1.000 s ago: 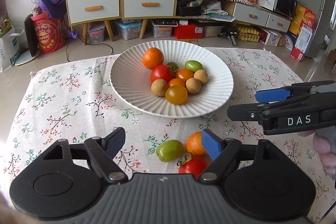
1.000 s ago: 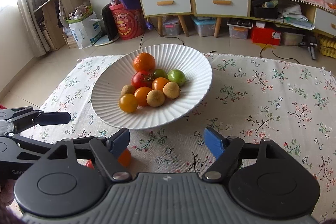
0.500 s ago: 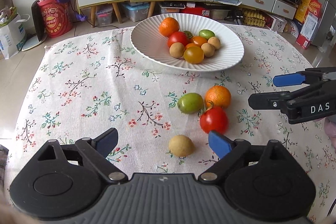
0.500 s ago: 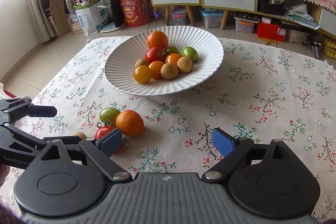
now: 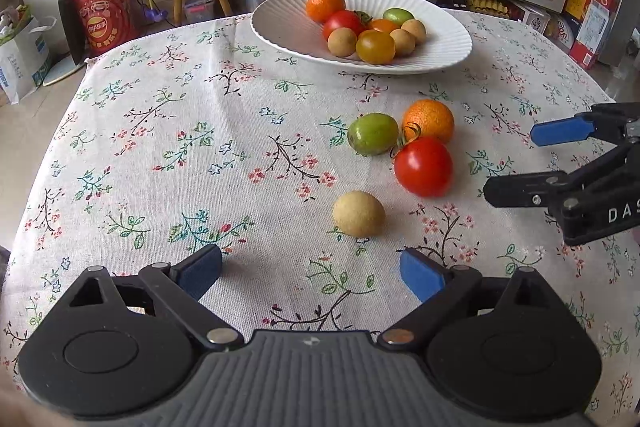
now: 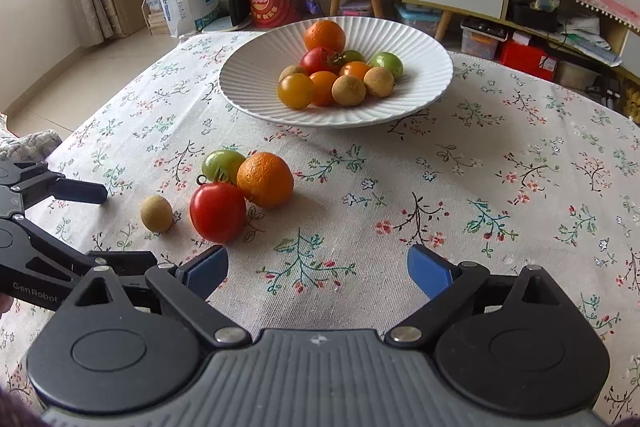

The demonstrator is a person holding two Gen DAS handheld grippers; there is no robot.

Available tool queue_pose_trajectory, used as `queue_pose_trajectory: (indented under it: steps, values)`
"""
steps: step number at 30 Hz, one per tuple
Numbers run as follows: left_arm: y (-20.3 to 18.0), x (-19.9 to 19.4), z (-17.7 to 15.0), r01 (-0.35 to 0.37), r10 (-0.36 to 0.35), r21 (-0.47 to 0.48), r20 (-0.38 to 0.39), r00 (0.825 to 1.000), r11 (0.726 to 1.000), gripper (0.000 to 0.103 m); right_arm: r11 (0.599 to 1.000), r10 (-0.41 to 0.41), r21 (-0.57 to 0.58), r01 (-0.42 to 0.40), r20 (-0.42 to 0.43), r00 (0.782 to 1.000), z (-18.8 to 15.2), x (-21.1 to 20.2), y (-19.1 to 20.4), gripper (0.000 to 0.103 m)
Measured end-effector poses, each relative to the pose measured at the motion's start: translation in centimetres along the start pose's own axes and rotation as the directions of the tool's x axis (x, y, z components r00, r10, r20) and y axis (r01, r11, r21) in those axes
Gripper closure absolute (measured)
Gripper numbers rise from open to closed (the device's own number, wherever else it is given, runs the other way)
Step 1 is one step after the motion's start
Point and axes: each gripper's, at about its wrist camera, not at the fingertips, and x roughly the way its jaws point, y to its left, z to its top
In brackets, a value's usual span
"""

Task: Organize fruits
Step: 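Withdraw both tools back toward the remaining fruits, then grasp the brown kiwi on the cloth with the left tool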

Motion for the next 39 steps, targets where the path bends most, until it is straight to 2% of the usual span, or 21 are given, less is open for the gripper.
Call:
queue_pose_trajectory:
  steps: [7, 17, 22, 24, 34, 39]
  values:
    - [-0.7, 0.4, -0.1, 0.019, -0.019, 0.015, 0.045, 0.999, 1.000, 0.011, 1.000, -0.009, -0.030, 0.009, -0.014, 1.000, -0.5, 0.2, 0.5, 0.007]
    - [-0.9, 0.0, 0.5, 0.080, -0.079, -0.001, 0.079, 0.994, 0.997, 0.058, 1.000, -0.008, -0.030, 0.008, -0.010, 1.000, -0.4, 0.2, 0.7, 0.007]
    - [-0.9, 0.0, 0.6, 0.099, -0.098, -0.007, 0.082, 0.992, 0.995, 0.071, 0.999, -0.005, -0.035, 0.005, -0.011, 1.000, -0.5, 0.3, 1.1, 0.007]
    - [-0.9, 0.0, 0.7, 0.103, -0.102, -0.006, 0.082, 0.991, 0.995, 0.081, 0.999, -0.003, -0.037, 0.003, -0.011, 1.000, -0.4, 0.3, 1.2, 0.007]
    - [0.2, -0.6, 0.7, 0.077, -0.075, -0.022, 0.089, 0.993, 0.997, 0.081, 0.999, 0.027, -0.041, -0.027, -0.007, 1.000, 0.4, 0.6, 2.2, 0.009]
    - [0.9, -0.7, 0.5, 0.064, -0.061, -0.034, 0.078, 0.995, 0.997, 0.081, 0.997, 0.057, -0.048, -0.058, -0.020, 0.998, 0.8, 1.1, 2.8, 0.020]
